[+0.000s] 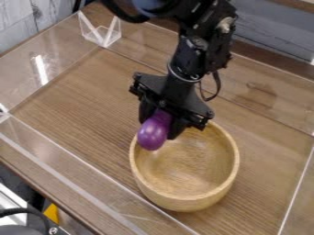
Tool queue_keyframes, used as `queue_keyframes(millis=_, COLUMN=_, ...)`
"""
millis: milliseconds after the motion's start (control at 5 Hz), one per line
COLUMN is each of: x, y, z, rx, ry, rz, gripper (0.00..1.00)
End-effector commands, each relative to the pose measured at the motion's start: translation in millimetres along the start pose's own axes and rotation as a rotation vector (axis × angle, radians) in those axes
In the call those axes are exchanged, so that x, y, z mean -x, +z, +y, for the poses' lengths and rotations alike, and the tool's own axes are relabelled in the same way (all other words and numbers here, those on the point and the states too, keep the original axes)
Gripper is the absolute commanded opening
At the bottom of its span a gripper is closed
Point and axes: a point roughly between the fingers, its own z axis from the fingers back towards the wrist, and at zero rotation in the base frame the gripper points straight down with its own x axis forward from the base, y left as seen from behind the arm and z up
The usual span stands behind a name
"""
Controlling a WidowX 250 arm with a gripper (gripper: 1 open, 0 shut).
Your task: Remove the purple eggplant from inside the brown bowl and put it on the table
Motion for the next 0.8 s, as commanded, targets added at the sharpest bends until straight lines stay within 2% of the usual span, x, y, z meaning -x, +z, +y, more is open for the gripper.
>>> queue_keyframes(millis=0, x=-1.7, y=6.6, z=5.9, rx=0.025, ry=0.023, rz=-0.026, gripper=0.00)
queue_keyframes(millis=400, x=4.7, y=8.4, z=-4.0, rx=0.048, ry=-0.047, rz=-0.037, gripper=0.00)
queue_keyframes(millis=600, x=1.5, y=1.5, z=-2.9, rx=0.055, ry=-0.043, rz=-0.033, gripper=0.00)
